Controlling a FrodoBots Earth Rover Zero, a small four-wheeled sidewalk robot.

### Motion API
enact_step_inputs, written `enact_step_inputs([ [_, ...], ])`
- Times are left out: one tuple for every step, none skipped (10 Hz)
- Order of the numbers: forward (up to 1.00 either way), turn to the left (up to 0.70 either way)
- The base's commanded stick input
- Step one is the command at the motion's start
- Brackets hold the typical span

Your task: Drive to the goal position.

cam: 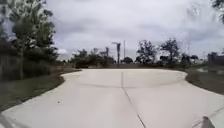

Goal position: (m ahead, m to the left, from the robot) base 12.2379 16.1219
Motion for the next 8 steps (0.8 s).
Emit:
enact_step_inputs([
  [0.85,0.0],
  [0.85,0.0],
  [0.85,0.0],
  [0.85,0.0],
  [0.85,0.0],
  [0.85,0.0],
  [0.85,0.0],
  [0.85,0.0],
])
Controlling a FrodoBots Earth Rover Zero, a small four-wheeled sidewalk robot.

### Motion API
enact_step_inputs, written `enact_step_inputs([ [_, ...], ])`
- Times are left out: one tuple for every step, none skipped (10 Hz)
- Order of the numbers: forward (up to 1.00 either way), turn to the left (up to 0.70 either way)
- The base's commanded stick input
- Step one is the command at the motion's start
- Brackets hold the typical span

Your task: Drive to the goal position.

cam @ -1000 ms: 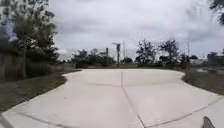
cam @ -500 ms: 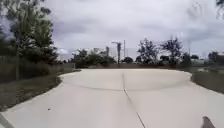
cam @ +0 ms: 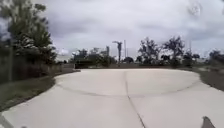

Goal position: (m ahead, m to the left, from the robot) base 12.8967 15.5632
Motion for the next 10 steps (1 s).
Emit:
enact_step_inputs([
  [0.85,0.0],
  [0.85,0.0],
  [0.85,0.0],
  [0.85,0.0],
  [0.85,0.0],
  [0.85,0.0],
  [0.85,0.0],
  [0.85,0.0],
  [0.85,0.0],
  [0.85,0.0],
])
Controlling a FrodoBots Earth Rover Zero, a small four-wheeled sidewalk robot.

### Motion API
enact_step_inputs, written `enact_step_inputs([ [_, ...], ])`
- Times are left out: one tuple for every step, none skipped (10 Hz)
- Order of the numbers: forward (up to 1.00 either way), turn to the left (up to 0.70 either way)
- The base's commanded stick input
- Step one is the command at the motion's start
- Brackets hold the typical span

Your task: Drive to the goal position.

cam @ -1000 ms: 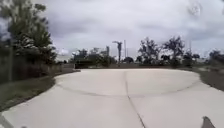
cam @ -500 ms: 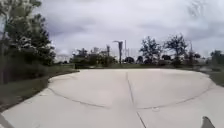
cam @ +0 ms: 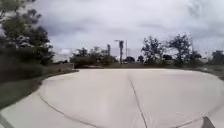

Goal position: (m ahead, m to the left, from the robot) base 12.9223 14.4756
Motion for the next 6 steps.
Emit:
enact_step_inputs([
  [0.85,0.0],
  [0.85,0.0],
  [0.85,0.0],
  [0.85,0.0],
  [0.85,0.0],
  [0.85,0.0],
])
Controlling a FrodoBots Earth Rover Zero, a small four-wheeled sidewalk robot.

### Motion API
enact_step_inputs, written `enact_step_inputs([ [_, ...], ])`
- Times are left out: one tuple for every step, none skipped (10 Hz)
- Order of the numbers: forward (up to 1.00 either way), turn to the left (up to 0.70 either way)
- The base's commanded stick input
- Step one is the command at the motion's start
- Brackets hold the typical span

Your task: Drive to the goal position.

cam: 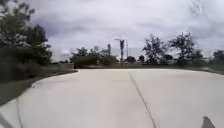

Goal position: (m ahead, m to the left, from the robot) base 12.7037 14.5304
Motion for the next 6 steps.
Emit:
enact_step_inputs([
  [0.85,0.0],
  [0.85,0.0],
  [0.85,0.0],
  [0.85,0.0],
  [0.85,0.0],
  [0.85,0.0],
])
